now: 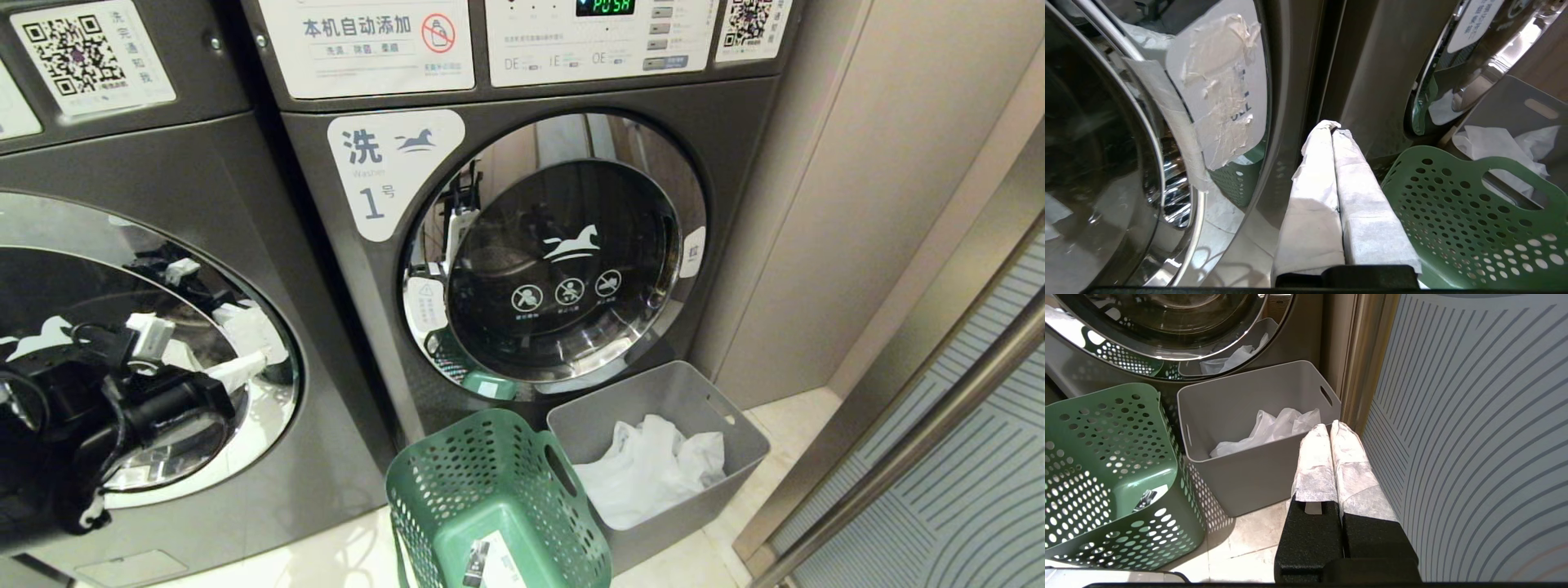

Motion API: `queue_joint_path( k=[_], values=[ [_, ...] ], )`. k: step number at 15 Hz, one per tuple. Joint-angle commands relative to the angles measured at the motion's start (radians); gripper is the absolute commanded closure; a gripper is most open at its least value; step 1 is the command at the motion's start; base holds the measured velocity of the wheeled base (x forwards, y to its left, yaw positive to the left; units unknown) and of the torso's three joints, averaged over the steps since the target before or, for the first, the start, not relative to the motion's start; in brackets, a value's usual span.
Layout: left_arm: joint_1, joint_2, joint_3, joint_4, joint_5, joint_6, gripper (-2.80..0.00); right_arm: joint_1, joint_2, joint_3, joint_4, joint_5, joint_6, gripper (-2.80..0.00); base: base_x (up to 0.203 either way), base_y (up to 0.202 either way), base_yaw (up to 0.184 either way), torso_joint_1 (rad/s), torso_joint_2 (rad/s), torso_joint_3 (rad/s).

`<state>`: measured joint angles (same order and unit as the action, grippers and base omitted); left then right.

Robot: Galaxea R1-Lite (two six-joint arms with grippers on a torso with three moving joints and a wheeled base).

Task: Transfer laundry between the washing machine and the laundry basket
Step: Open the lid of the washing machine

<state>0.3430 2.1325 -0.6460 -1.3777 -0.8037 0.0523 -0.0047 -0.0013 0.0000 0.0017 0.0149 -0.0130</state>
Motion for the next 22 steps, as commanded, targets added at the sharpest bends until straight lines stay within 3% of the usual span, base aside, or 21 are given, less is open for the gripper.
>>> queue_joint_path(
  k=[1, 4, 7, 13, 18, 19, 22],
  values=[
    [0.006, 0.032, -0.038, -0.004, -0.032, -0.001, 0.00, 0.000, 0.001, 0.000, 0.000, 0.000, -0.001, 0.00, 0.000, 0.000, 0.000, 0.000, 0.00, 0.000],
    [0.011, 0.052, -0.088, 0.004, -0.035, -0.006, 0.00, 0.000, 0.001, 0.000, 0.000, 0.000, -0.001, 0.00, 0.000, 0.000, 0.000, 0.000, 0.00, 0.000],
    [0.011, 0.057, -0.092, 0.010, -0.029, 0.030, 0.00, 0.000, 0.001, 0.000, 0.000, 0.000, -0.001, 0.00, 0.000, 0.000, 0.000, 0.000, 0.00, 0.000],
    [0.032, -0.094, 0.097, 0.129, -0.027, 0.137, 0.00, 0.000, 0.001, 0.000, 0.000, 0.000, -0.001, 0.00, 0.000, 0.000, 0.000, 0.000, 0.00, 0.000],
    [0.062, -0.141, 0.139, 0.141, -0.025, 0.153, 0.00, 0.000, 0.001, 0.000, 0.000, 0.000, -0.001, 0.00, 0.000, 0.000, 0.000, 0.000, 0.00, 0.000],
    [0.062, -0.147, 0.142, 0.141, -0.025, 0.151, -2.80, 0.000, 0.001, 0.000, 0.000, 0.000, -0.001, 0.00, 0.000, 0.000, 0.000, 0.000, 0.00, 0.000],
    [0.071, -0.150, 0.147, 0.140, -0.025, 0.147, -2.80, 0.000, 0.001, 0.000, 0.000, 0.000, -0.001, 0.00, 0.000, 0.000, 0.000, 0.000, 0.00, 0.000]
  ],
)
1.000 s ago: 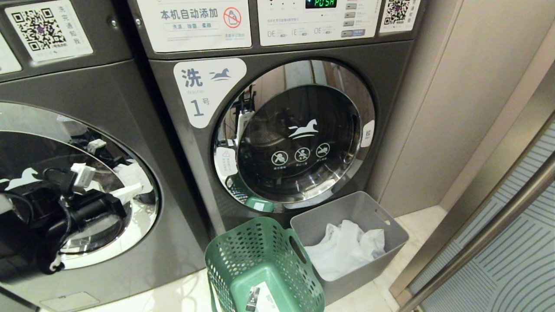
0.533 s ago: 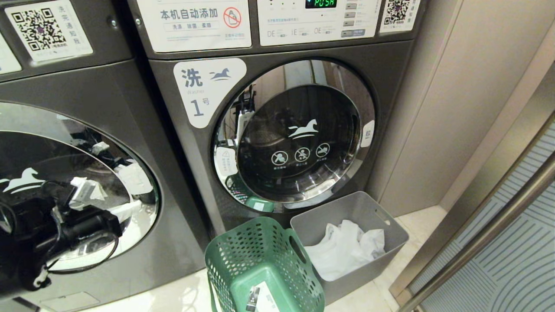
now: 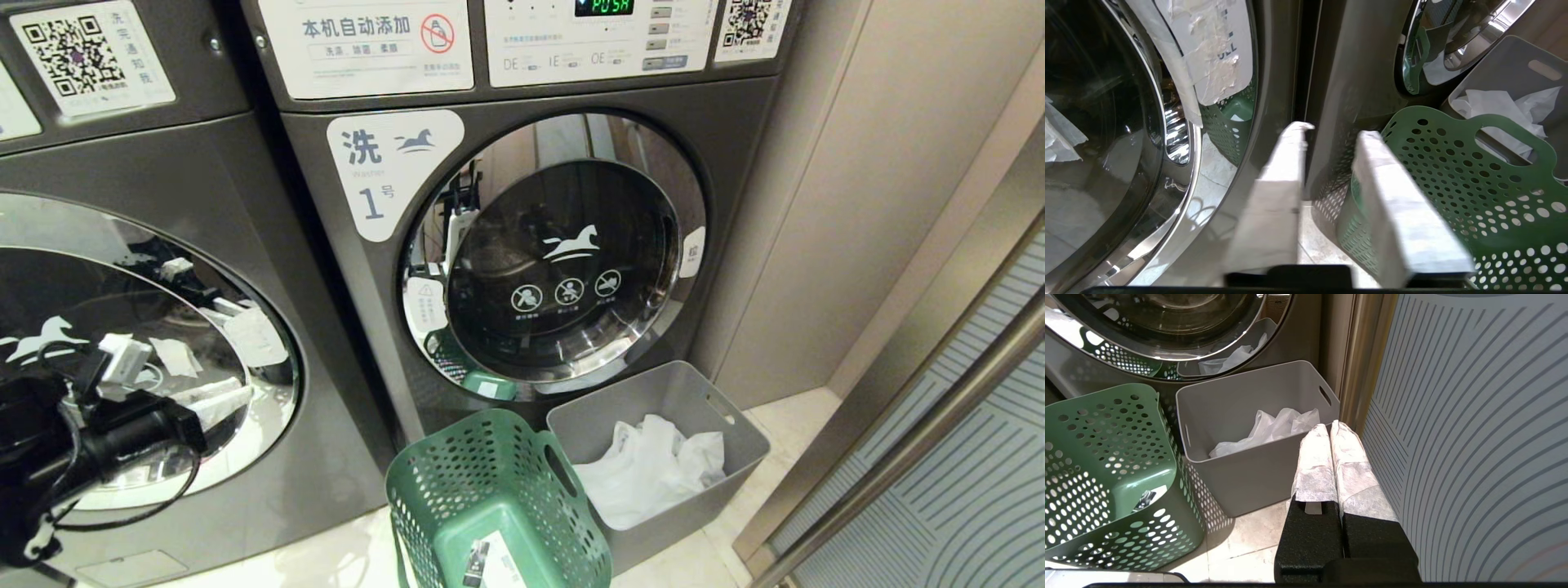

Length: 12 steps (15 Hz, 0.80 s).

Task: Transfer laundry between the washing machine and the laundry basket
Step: Open the lid of the washing machine

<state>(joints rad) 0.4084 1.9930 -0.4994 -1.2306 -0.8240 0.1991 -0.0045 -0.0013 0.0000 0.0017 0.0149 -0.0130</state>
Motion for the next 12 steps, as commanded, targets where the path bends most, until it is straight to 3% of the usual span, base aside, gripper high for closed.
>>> queue_joint_path(
  k=[1, 2, 11, 12],
  values=[
    [0.006, -0.013, 0.003, -0.007, -0.004, 0.002, -2.80, 0.000, 0.001, 0.000, 0.000, 0.000, -0.001, 0.00, 0.000, 0.000, 0.000, 0.000, 0.00, 0.000],
    [0.006, -0.013, 0.008, -0.009, -0.004, 0.005, 0.00, 0.000, 0.001, 0.000, 0.000, 0.000, -0.001, 0.00, 0.000, 0.000, 0.000, 0.000, 0.00, 0.000],
    [0.006, -0.029, 0.012, -0.006, -0.004, 0.003, 0.00, 0.000, 0.001, 0.000, 0.000, 0.000, -0.001, 0.00, 0.000, 0.000, 0.000, 0.000, 0.00, 0.000],
    [0.007, -0.030, 0.013, -0.004, -0.003, 0.004, -2.80, 0.000, 0.001, 0.000, 0.000, 0.000, -0.001, 0.00, 0.000, 0.000, 0.000, 0.000, 0.00, 0.000]
  ],
)
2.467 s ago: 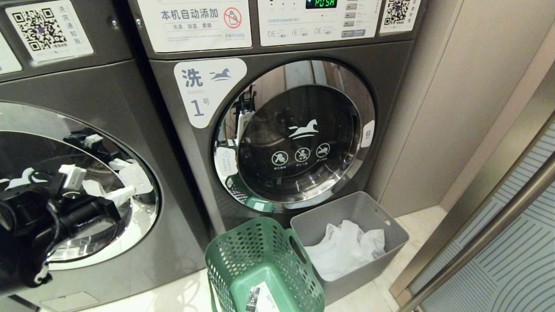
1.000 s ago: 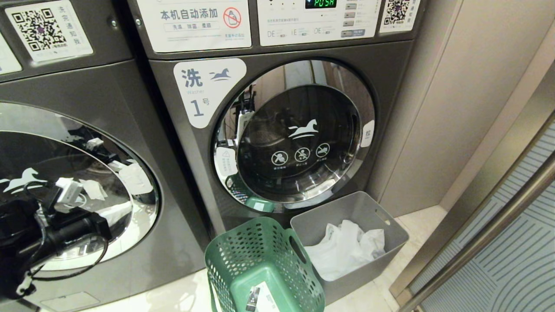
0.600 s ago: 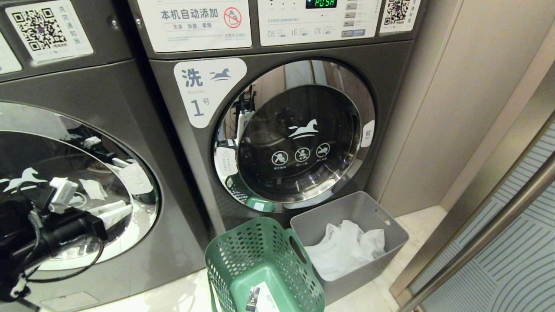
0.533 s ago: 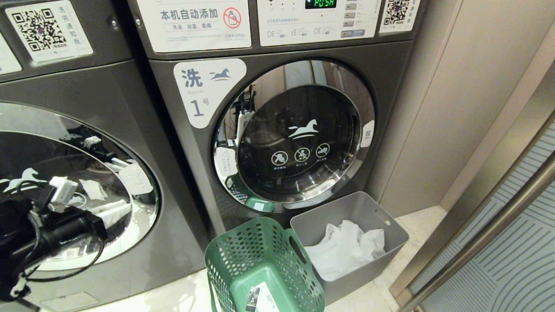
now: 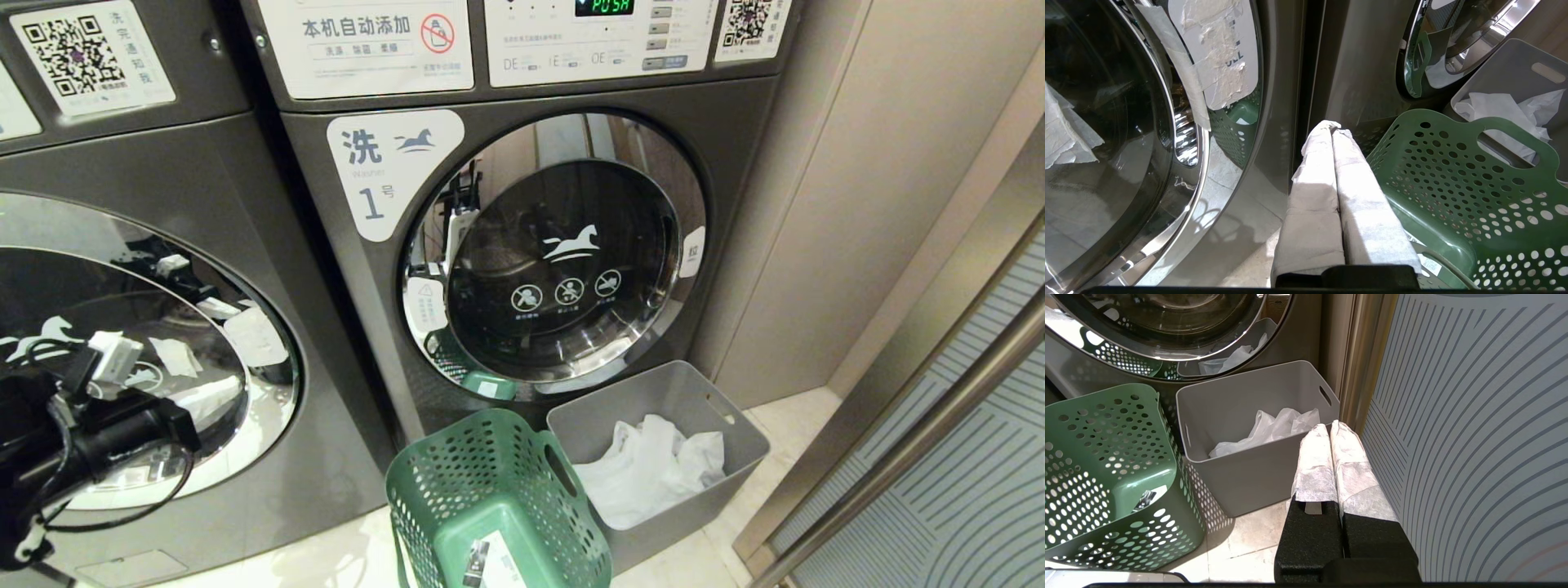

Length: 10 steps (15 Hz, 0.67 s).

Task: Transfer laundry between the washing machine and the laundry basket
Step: Open the lid of the washing machine

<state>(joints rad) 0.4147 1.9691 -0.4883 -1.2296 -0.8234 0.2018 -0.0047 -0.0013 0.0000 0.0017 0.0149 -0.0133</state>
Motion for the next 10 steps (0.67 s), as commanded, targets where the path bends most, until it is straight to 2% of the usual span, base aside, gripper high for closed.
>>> queue_joint_path(
  k=[1, 5, 8, 10],
  values=[
    [0.001, -0.007, 0.002, -0.005, -0.003, 0.001, -2.80, 0.000, 0.001, 0.000, 0.000, 0.000, 0.000, 0.00, 0.000, 0.000, 0.000, 0.000, 0.00, 0.000],
    [0.017, 0.033, -0.041, -0.005, -0.001, 0.000, -2.80, 0.000, 0.001, 0.000, 0.000, 0.000, 0.000, 0.00, 0.000, 0.000, 0.000, 0.000, 0.00, 0.000],
    [0.024, 0.098, -0.124, -0.005, 0.070, 0.028, -2.80, 0.000, 0.001, 0.000, 0.000, 0.000, 0.000, 0.00, 0.000, 0.000, 0.000, 0.000, 0.00, 0.000],
    [0.022, 0.131, -0.149, -0.012, 0.091, 0.060, -2.80, 0.000, 0.001, 0.000, 0.000, 0.000, 0.000, 0.00, 0.000, 0.000, 0.000, 0.000, 0.00, 0.000]
  ],
)
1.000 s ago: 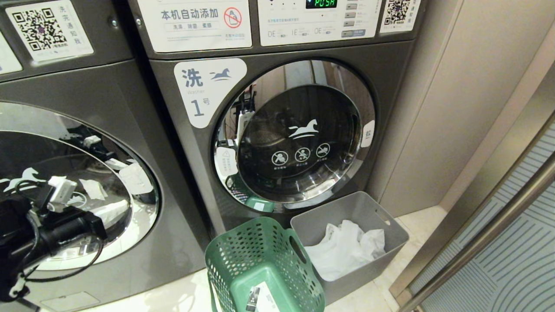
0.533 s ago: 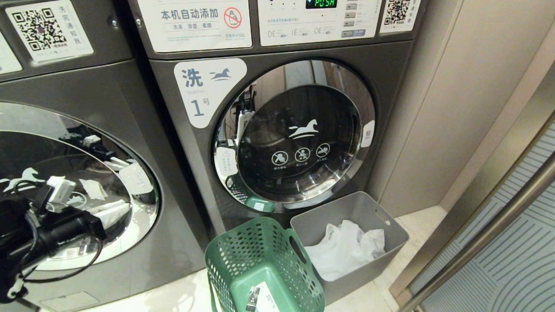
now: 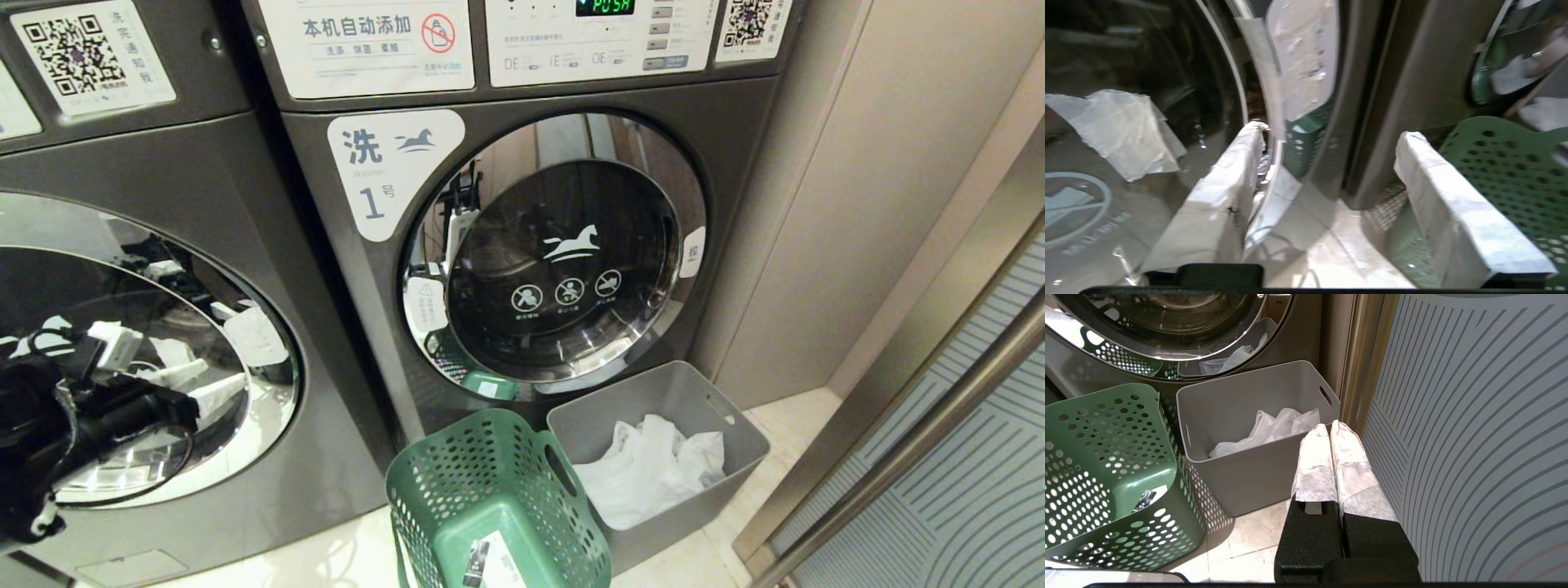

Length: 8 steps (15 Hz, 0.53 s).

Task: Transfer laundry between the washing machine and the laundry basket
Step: Open the lid of the washing machine

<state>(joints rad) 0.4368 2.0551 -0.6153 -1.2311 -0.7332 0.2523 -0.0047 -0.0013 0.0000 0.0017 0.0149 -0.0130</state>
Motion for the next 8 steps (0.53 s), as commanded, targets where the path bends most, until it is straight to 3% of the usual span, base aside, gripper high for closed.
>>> queue_joint_path(
  k=[1, 6, 8],
  values=[
    [-0.002, 0.058, -0.035, -0.011, 0.009, 0.015, -2.80, 0.000, 0.001, 0.000, 0.000, 0.000, -0.001, 0.00, 0.000, 0.000, 0.000, 0.000, 0.00, 0.000],
    [-0.029, 0.133, -0.153, -0.007, 0.043, 0.003, -2.80, 0.000, 0.001, 0.000, 0.000, 0.000, -0.001, 0.00, 0.000, 0.000, 0.000, 0.000, 0.00, 0.000],
    [-0.046, 0.148, -0.179, -0.005, 0.040, -0.046, -2.80, 0.000, 0.001, 0.000, 0.000, 0.000, -0.001, 0.00, 0.000, 0.000, 0.000, 0.000, 0.00, 0.000]
  ],
)
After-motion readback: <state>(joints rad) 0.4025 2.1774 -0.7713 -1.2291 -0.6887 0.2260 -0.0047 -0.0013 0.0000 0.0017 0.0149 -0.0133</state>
